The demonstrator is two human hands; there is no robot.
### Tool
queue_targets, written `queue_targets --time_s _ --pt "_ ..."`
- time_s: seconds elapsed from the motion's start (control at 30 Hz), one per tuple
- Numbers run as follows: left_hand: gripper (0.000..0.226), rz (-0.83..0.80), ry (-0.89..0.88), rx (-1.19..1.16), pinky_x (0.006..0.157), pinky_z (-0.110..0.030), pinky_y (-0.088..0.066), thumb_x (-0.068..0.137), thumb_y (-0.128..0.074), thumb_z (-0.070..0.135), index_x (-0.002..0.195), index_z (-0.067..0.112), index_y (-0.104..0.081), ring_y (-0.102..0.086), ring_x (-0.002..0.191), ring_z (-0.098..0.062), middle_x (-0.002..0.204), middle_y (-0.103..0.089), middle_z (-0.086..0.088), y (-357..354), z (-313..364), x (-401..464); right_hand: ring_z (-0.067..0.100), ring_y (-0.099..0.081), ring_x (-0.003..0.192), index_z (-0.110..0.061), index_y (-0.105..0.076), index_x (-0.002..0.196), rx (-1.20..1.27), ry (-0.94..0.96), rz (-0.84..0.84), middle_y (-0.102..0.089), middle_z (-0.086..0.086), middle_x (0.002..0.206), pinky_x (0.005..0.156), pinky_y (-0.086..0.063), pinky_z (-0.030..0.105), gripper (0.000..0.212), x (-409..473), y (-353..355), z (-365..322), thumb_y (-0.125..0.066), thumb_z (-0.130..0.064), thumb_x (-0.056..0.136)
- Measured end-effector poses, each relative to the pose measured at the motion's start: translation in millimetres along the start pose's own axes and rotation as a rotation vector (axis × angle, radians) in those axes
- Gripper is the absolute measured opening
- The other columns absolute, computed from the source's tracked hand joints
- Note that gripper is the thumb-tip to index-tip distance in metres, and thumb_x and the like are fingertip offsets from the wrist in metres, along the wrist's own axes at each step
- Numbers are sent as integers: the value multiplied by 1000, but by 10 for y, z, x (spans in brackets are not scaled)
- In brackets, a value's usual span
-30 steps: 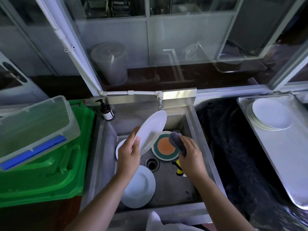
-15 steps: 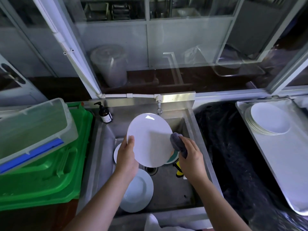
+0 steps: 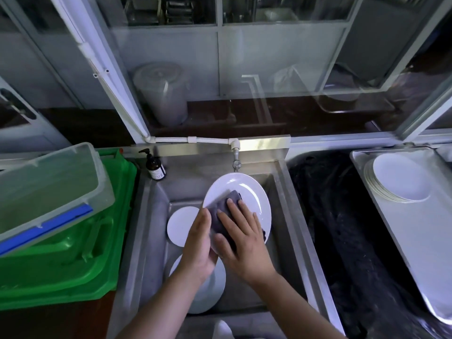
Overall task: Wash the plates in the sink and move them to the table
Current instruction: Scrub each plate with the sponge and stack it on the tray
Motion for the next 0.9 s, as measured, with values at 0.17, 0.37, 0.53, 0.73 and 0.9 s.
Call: queue_targets --time_s 0.17,0.37,0.53,0.73,0.9 --pt "79 -41 18 7 123 -59 -26 93 -57 62 150 8 -47 -46 143 -32 153 -51 -16 -42 16 -22 35 -29 151 -17 -59 141 -29 135 90 -42 8 157 113 -38 57 40 115 5 -31 -60 -29 102" --pt "99 -85 7 58 105 -50 -52 72 -78 70 149 15 -50 -56 135 -32 146 -58 -15 -107 133 -34 31 -28 151 -18 -58 142 -61 -44 222 -41 5 158 117 -35 49 40 606 251 364 -58 -25 102" --pt "69 -52 -27 82 120 -57 -33 93 -59 54 148 13 -51 -54 137 -28 145 -59 -14 -60 192 51 31 -21 154 -3 -54 143 37 101 180 -38 10 159 120 -29 54 42 571 64 -123 -59 -12 102" --pt "77 -107 5 79 109 -52 -48 88 -64 60 149 14 -50 -56 135 -33 145 -59 -15 -84 251 56 31 -20 154 -11 -53 145 18 56 96 -36 5 161 117 -33 56 41 725 125 373 -50 -14 104" --pt "72 -84 13 51 113 -51 -44 92 -60 55 149 13 -49 -56 135 -30 145 -59 -15 -85 189 80 28 -13 156 -11 -45 151 67 -19 118 -28 2 165 122 -26 50 49 659 27 230 -44 -10 102"
Point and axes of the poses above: each hand's wrist, its own x-axis towards the middle knuckle, its own y-axis out of the back of the hand, z = x × y, the point moved 10 cm from there along x, towards the middle knuckle
